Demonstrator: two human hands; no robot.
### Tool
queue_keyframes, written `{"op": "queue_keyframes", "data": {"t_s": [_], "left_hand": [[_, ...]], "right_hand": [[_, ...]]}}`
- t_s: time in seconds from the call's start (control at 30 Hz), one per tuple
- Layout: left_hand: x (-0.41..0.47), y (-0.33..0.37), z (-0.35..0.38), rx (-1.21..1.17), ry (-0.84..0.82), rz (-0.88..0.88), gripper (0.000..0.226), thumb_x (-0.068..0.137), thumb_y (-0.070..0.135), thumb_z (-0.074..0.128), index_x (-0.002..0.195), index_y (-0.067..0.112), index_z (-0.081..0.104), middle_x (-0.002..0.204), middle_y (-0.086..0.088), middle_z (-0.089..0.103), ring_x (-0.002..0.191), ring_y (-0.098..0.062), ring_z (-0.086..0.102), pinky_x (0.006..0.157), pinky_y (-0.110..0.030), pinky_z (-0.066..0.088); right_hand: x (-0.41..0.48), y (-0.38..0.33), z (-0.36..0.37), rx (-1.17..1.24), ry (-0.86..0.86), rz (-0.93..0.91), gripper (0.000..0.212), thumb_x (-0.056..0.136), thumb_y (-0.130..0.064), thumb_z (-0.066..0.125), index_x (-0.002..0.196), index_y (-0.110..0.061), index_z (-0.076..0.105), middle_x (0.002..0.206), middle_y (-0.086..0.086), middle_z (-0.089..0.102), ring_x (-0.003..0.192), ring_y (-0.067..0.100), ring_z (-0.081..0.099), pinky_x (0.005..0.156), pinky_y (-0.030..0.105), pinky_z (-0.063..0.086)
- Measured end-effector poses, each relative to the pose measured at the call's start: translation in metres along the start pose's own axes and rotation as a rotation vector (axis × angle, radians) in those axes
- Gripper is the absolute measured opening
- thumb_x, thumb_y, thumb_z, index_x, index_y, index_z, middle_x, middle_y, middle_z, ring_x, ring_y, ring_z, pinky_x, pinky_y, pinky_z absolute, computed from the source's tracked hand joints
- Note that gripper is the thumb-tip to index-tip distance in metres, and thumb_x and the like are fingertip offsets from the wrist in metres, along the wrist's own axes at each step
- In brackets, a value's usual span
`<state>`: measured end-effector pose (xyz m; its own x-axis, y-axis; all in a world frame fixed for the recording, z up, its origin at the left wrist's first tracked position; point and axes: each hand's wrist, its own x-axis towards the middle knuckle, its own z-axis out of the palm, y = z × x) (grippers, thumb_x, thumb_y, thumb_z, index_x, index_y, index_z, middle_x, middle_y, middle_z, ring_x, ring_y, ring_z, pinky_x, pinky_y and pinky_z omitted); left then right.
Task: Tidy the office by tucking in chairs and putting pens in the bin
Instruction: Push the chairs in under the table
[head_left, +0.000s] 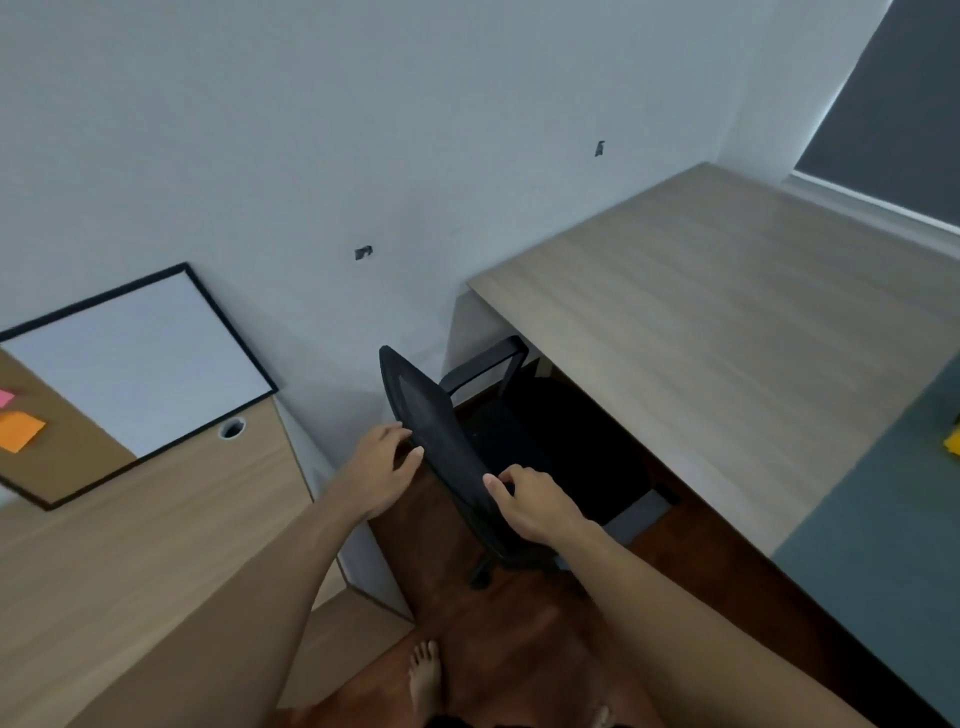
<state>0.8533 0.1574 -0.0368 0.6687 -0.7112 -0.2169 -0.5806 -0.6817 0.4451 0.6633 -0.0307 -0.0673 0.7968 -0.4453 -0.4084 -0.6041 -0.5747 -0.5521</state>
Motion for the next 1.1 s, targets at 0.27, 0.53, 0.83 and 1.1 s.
{"op": "queue_keyframes", "data": {"t_s": [0.27, 0.53, 0.83, 1.1], "left_hand": [[0.077, -0.055, -0.005, 0.149, -0.039, 0.361, 0.052, 0.112, 0.047, 0.038, 0.148, 0.019, 0.061, 0.163, 0.002, 0.049, 0.166, -0.018, 0.015, 0.135, -0.047, 0.016], [0.123, -0.071, 0.006, 0.325, -0.129, 0.570, 0.050, 0.114, 0.047, 0.025, 0.134, 0.033, 0.069, 0.143, 0.017, 0.065, 0.158, -0.009, 0.033, 0.133, -0.055, -0.009], [0.151, -0.065, 0.019, 0.393, -0.050, 0.624, 0.057, 0.110, 0.046, 0.021, 0.114, 0.034, 0.077, 0.119, 0.020, 0.072, 0.125, -0.007, 0.058, 0.134, -0.050, -0.001], [0.181, -0.036, 0.027, 0.373, -0.098, 0.656, 0.059, 0.110, 0.048, 0.019, 0.120, 0.035, 0.076, 0.123, 0.020, 0.071, 0.125, -0.008, 0.057, 0.133, -0.048, 0.006]], "right_hand": [[0.030, -0.048, 0.042, 0.141, 0.072, 0.176, 0.073, 0.100, -0.078, 0.030, 0.130, -0.021, 0.064, 0.114, -0.002, 0.068, 0.101, 0.018, 0.066, 0.093, 0.045, 0.058], [0.037, -0.064, 0.068, 0.156, 0.182, 0.410, 0.084, 0.094, -0.086, 0.013, 0.125, -0.025, 0.062, 0.117, 0.001, 0.066, 0.105, 0.025, 0.065, 0.096, 0.053, 0.055], [0.039, -0.067, 0.066, 0.047, 0.267, 0.511, 0.069, 0.102, -0.072, 0.020, 0.126, -0.026, 0.066, 0.107, 0.001, 0.070, 0.097, 0.026, 0.068, 0.088, 0.050, 0.057], [0.051, -0.047, 0.040, 0.057, 0.278, 0.573, 0.066, 0.101, -0.071, 0.022, 0.129, -0.029, 0.066, 0.106, 0.000, 0.072, 0.100, 0.027, 0.068, 0.087, 0.047, 0.055]]}}
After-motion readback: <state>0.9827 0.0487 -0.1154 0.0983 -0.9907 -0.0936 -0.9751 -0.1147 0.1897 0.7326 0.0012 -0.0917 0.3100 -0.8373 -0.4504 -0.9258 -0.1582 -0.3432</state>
